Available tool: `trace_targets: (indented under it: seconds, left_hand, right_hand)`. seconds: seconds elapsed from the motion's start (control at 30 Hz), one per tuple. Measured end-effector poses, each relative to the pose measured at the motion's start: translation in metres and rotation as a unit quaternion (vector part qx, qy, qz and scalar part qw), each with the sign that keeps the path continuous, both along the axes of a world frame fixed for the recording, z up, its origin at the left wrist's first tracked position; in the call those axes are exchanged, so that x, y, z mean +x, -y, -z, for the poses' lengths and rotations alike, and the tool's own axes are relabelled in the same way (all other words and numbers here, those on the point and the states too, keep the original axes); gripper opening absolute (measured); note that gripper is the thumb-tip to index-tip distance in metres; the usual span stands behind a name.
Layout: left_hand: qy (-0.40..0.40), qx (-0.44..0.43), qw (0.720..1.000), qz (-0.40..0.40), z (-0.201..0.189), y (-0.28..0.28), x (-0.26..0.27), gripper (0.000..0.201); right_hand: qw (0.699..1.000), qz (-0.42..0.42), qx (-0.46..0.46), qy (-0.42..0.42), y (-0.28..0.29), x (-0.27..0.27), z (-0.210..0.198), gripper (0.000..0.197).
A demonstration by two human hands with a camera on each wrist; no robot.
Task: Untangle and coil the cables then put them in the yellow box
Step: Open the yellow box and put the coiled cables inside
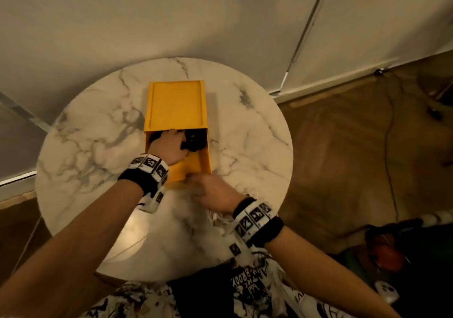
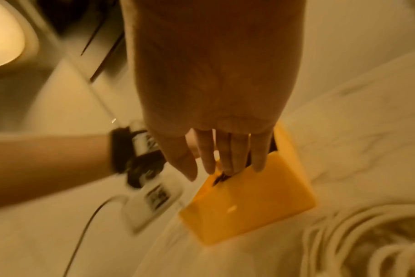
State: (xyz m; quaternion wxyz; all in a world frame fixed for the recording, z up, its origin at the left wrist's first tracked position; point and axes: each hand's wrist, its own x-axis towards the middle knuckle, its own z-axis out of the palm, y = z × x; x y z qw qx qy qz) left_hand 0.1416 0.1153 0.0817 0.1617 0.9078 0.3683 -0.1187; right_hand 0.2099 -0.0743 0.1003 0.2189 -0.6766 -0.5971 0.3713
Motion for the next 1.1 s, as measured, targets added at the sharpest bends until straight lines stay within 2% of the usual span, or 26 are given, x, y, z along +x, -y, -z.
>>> trace_targets:
  seconds: [0.07,0.13,0.17,0.2,0.27,0.3,0.37,0.43,0.47,0.57,0.73,0.8,0.93,1.03,1.1]
  left_hand:
    - [0.101,0.003,0.995,-0.007,-0.009,0.016,-0.013,0.027]
    - [0.197,-0.013,0.980,-0.017,-0.015,0.045,-0.026,0.014]
    - [0.201,-0.029,0.979,-0.003,-0.017,0.065,-0.030,0.009]
    - [0.172,-0.046,0.984,0.020,-0.017,0.084,-0.035,0.008]
    - [0.072,-0.088,0.993,0.034,-0.007,0.117,-0.040,0.029]
    - [0.022,-0.104,0.994,0.017,0.000,0.128,-0.041,0.040]
    - [-0.042,-0.119,0.992,-0.026,0.019,0.141,-0.044,0.055]
    - [-0.052,-0.128,0.989,-0.050,0.036,0.152,-0.041,0.064]
    - [-0.050,-0.127,0.989,-0.057,0.040,0.159,-0.037,0.068]
    - [-0.034,-0.122,0.990,-0.059,0.048,0.173,-0.022,0.075]
    - [0.013,-0.172,0.978,-0.116,0.059,0.168,-0.022,0.073]
    - [0.030,-0.202,0.969,-0.141,0.061,0.164,-0.030,0.068]
    - [0.085,-0.262,0.945,-0.178,0.065,0.164,-0.039,0.055]
    - [0.136,-0.282,0.934,-0.171,0.065,0.166,-0.043,0.049]
    - [0.173,-0.310,0.917,-0.182,0.066,0.166,-0.047,0.041]
  right_hand:
    - [0.994,0.098,0.025,-0.048,0.007,0.025,-0.002,0.034]
    - [0.979,0.191,0.039,-0.059,0.025,0.052,0.002,0.022]
    - [0.971,0.232,0.040,-0.050,0.038,0.067,0.007,0.018]
    - [0.962,0.267,0.039,-0.037,0.051,0.079,0.012,0.016]
    - [0.951,0.308,0.015,0.019,0.077,0.100,0.026,0.015]
    - [0.947,0.315,-0.014,0.059,0.090,0.107,0.033,0.016]
    - [0.934,0.313,-0.117,0.123,0.112,0.111,0.047,0.032]
    - [0.918,0.303,-0.226,0.123,0.127,0.108,0.061,0.050]
    - [0.913,0.306,-0.250,0.100,0.130,0.104,0.065,0.051]
    - [0.910,0.321,-0.257,0.053,0.129,0.088,0.073,0.050]
    - [0.919,0.309,-0.243,0.035,0.112,0.078,0.078,0.071]
    - [0.926,0.302,-0.227,0.012,0.104,0.076,0.072,0.062]
    - [0.927,0.306,-0.215,-0.034,0.094,0.076,0.067,0.031]
    - [0.924,0.314,-0.208,-0.068,0.089,0.080,0.069,0.020]
    - [0.918,0.324,-0.201,-0.106,0.084,0.079,0.068,0.015]
